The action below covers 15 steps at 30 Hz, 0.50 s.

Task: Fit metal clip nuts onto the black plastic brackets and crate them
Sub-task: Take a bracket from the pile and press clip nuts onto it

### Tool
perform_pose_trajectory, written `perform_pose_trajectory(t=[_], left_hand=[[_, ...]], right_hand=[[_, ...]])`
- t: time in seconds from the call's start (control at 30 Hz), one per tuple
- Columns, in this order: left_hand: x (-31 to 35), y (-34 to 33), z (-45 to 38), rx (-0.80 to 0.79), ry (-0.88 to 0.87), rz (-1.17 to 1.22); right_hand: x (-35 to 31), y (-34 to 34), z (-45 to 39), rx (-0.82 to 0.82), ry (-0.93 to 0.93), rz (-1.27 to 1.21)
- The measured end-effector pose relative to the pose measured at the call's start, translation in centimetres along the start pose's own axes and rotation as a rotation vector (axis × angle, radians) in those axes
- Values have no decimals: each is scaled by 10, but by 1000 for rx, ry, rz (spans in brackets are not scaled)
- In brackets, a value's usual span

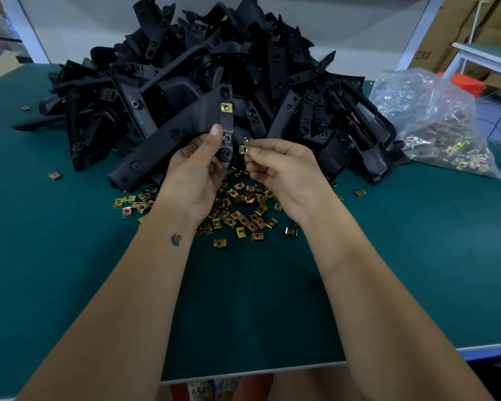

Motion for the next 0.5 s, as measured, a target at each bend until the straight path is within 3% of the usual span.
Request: perform_pose_trajectory(t=[0.5], left_hand=[[-5, -12, 11, -166, 77, -46]], right_hand=[[1, -3, 0, -30, -19, -128]])
Point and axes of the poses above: each hand's wrist, its own z-axis away from the middle knuckle, its own y-axis out of the back of the hand, x = y × z, the point moved 10 cm from there along -z, towards the middle knuckle, and after that the axes turned 11 degrees about x, right-handed, at the moved point
